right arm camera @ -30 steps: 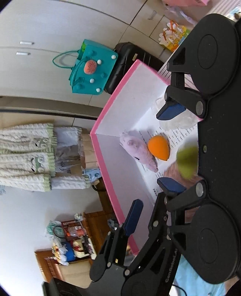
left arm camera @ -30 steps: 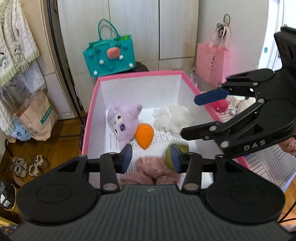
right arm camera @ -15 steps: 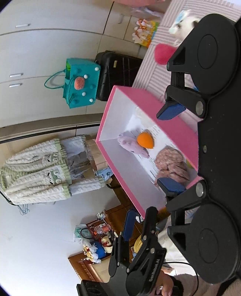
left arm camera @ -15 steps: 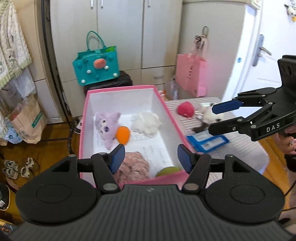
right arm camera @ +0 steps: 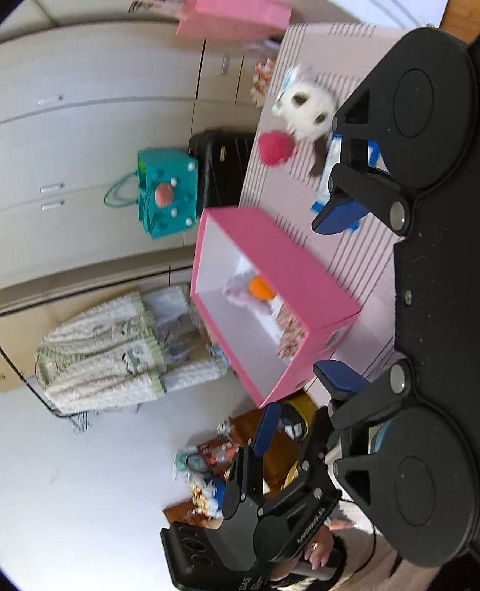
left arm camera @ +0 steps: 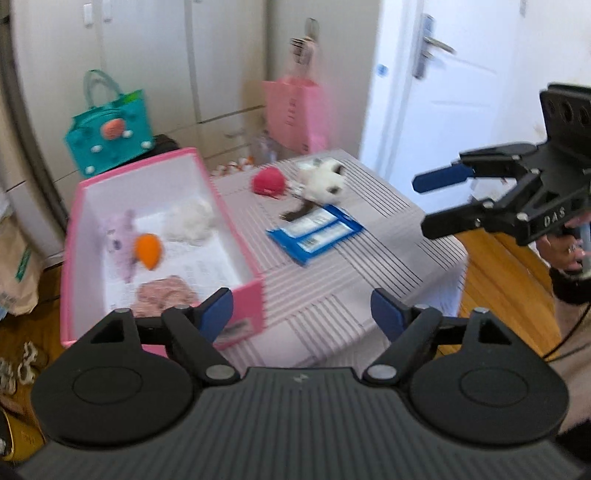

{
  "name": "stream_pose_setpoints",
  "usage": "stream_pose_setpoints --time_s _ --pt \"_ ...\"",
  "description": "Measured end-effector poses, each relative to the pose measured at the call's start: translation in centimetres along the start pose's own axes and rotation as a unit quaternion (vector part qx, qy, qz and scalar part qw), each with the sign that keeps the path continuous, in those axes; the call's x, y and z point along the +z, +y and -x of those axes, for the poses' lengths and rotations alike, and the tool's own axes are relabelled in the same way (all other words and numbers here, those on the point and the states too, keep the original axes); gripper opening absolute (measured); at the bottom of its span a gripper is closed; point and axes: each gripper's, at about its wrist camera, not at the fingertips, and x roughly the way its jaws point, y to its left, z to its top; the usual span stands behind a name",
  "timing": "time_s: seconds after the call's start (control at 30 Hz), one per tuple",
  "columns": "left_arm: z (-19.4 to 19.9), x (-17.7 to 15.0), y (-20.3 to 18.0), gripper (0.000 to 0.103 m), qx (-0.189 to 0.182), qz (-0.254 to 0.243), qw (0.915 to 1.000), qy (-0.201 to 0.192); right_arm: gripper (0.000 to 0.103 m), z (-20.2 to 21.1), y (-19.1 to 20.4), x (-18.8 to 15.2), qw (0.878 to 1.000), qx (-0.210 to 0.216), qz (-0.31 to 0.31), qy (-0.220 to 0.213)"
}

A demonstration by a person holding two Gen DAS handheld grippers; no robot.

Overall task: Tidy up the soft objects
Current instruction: 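Withdraw both tools from the box toward the blue wipe pack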

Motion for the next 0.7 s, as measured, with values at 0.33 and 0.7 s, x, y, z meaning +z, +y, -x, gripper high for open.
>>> stream_pose_setpoints --time_s 0.33,0.7 --pt "-4.2 1.1 -2.9 0.089 -0.019 -0.007 0.9998 0.005 0.085 1.7 -4.1 -3.9 0.999 -0.006 -0.003 -0.049" --pt "-8.3 1.3 -4.9 0.089 0.033 0.028 0.9949 -0.091 0.085 -1.3 -10.9 -7.4 0.994 -0.055 -0.054 -0.079"
